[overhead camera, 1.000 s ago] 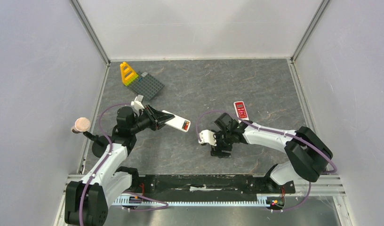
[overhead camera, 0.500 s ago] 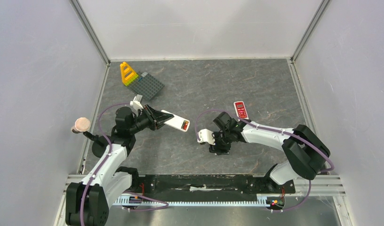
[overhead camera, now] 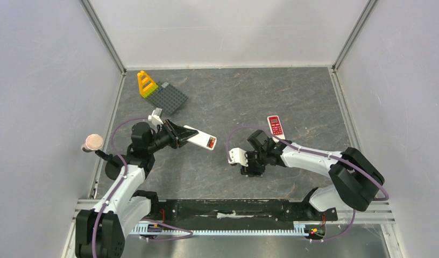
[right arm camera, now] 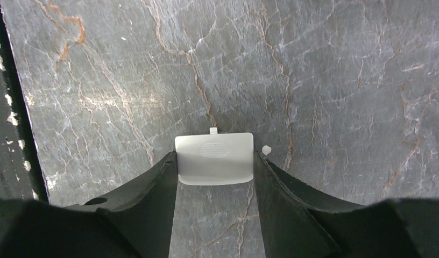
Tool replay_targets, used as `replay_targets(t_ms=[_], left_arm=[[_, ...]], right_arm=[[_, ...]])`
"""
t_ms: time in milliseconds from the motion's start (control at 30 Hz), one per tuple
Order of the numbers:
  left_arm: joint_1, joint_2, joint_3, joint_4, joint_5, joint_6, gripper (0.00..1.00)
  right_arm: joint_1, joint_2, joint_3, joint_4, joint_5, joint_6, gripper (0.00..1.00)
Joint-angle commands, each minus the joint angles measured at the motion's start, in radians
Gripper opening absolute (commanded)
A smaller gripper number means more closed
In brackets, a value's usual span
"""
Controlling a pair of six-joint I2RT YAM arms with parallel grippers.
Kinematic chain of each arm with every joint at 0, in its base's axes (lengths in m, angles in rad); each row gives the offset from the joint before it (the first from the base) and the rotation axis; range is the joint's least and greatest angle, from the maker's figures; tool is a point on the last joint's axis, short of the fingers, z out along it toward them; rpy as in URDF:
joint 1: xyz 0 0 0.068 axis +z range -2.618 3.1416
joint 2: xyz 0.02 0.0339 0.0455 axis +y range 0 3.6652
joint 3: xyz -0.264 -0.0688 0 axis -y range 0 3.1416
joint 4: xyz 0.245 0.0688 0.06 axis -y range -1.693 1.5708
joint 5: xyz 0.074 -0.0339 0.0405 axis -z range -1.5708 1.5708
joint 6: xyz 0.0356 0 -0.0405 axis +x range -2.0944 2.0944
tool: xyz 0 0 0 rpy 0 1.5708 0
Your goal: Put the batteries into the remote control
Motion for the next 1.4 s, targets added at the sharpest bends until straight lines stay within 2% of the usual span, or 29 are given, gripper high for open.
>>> replay_targets(t_ms=[0, 333, 433, 600, 700, 867, 1133, 1367], left_arm=[[0.006, -0.038, -0.014, 0.029, 0.029, 0.030, 0.02], [-0.018, -0.119, -0.095, 0.029, -0.034, 0.118, 0.02], [-0.075, -0.115, -0.105, 0.034, -0.094, 0.152, 0.02], [-0.246, -0.059, -0.074, 0.035, -0.232, 0.224, 0.02], [-0.334, -0.018, -0.047, 0.029, -0.316, 0.257, 0.02], [-0.419, 0.023, 0.017, 0.020, -0.415, 0.286, 0.02], [-0.477, 0.041, 0.061, 0.019, -0.482, 0.296, 0.02], [-0.490, 0.043, 0.081, -0.001, -0.486, 0.319, 0.02]], right_arm=[[-0.005, -0.041, 0.003, 0.046, 0.057, 0.022, 0.50], [-0.005, -0.180, 0.061, 0.065, -0.025, 0.241, 0.49], [-0.005, -0.241, 0.052, 0.108, -0.036, 0.325, 0.48], [0.002, -0.323, 0.040, 0.169, -0.048, 0.446, 0.44], [0.012, -0.367, 0.031, 0.194, -0.019, 0.506, 0.43], [0.048, -0.416, 0.017, 0.214, 0.026, 0.581, 0.42], [0.152, -0.402, 0.003, 0.289, 0.118, 0.704, 0.39], [0.194, -0.370, 0.009, 0.348, 0.189, 0.729, 0.39]])
